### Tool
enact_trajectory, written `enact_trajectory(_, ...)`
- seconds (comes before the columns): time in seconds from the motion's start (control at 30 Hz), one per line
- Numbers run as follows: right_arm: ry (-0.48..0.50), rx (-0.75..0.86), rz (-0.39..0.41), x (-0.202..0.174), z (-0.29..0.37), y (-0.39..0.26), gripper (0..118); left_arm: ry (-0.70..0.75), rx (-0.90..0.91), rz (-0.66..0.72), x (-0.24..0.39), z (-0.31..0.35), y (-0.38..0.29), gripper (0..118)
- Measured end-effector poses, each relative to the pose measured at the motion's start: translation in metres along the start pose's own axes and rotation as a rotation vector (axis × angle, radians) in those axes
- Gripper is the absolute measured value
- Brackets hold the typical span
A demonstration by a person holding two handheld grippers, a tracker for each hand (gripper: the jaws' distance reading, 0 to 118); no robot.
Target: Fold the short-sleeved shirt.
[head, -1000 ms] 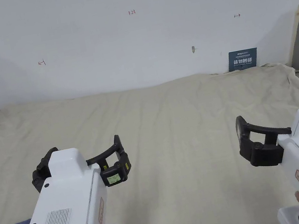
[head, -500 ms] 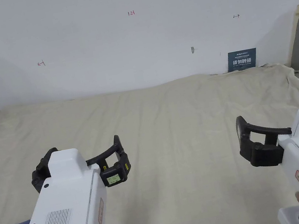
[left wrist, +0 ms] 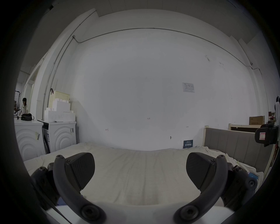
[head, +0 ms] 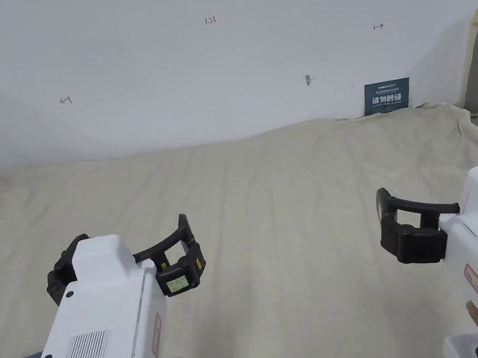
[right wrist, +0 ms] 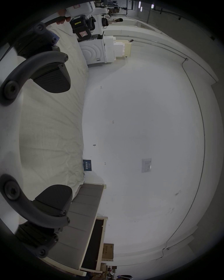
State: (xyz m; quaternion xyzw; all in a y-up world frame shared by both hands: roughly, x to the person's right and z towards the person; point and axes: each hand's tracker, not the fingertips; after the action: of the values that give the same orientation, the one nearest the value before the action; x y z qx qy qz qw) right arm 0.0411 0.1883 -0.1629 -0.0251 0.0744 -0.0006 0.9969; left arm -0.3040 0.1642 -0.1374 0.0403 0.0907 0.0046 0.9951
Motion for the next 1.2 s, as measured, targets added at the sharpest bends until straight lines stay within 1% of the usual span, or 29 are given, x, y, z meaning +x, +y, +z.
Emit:
enact_trajectory(0.1,-0.003,-0.075,-0.066,0.001,-0.007,0.002,118,-0.006,0.003,0.001,-0.002,0.000,0.002,118)
enact_trajectory(0.13,-0.018,-0.100,-0.090,0.001,-0.008,0.003,118,-0.006,0.004,0.002,-0.002,0.001,0.002,118)
enact_trajectory(0.17,-0.033,-0.124,-0.124,0.002,-0.010,0.004,118,-0.006,0.005,0.003,-0.003,0.001,0.002,118)
enact_trajectory(0.23,-0.068,-0.184,-0.219,0.003,-0.011,0.002,117,-0.007,0.005,0.003,-0.003,0.001,0.003,118)
enact_trajectory(0.27,-0.058,-0.231,-0.258,0.005,-0.012,0.003,117,-0.010,0.004,0.003,-0.004,0.001,0.002,118)
enact_trajectory(0.3,-0.028,-0.289,-0.278,0.008,-0.015,0.004,117,-0.011,0.002,0.001,-0.005,0.001,0.002,118)
enact_trajectory(0.33,-0.023,-0.326,-0.293,0.009,-0.016,0.005,117,-0.011,-0.001,-0.002,-0.005,0.000,0.002,118)
enact_trajectory(0.4,-0.089,-0.375,-0.279,0.006,-0.016,0.007,117,-0.012,-0.008,-0.006,-0.007,-0.002,-0.001,118)
enact_trajectory(0.47,-0.189,-0.421,-0.256,0.002,-0.018,0.009,116,-0.007,-0.019,-0.005,-0.008,-0.003,-0.003,118)
enact_trajectory(0.53,-0.252,-0.470,-0.244,-0.001,-0.020,0.011,116,-0.006,-0.020,0.001,-0.010,-0.004,-0.003,118)
enact_trajectory(0.6,-0.244,-0.531,-0.220,0.001,-0.024,0.014,116,-0.004,-0.018,0.006,-0.011,-0.004,-0.003,118)
enact_trajectory(0.63,-0.211,-0.560,-0.214,0.003,-0.024,0.016,116,-0.004,-0.017,0.008,-0.012,-0.004,-0.003,118)
enact_trajectory(0.73,-0.201,-0.568,-0.277,0.005,-0.023,0.018,116,-0.003,-0.019,0.005,-0.012,-0.006,-0.004,118)
enact_trajectory(0.77,-0.215,-0.579,-0.293,0.005,-0.024,0.019,116,-0.004,-0.020,0.003,-0.012,-0.006,-0.004,118)
enact_trajectory(0.87,-0.219,-0.604,-0.294,0.005,-0.025,0.020,116,0.001,-0.023,0.000,-0.013,-0.007,-0.005,118)
enact_trajectory(0.97,-0.219,-0.589,-0.307,0.007,-0.025,0.019,116,-0.001,-0.024,0.000,-0.013,-0.008,-0.004,118)
enact_trajectory(1.2,-0.215,-0.556,-0.275,0.007,-0.028,0.015,115,-0.003,-0.013,-0.010,-0.013,-0.006,-0.002,118)
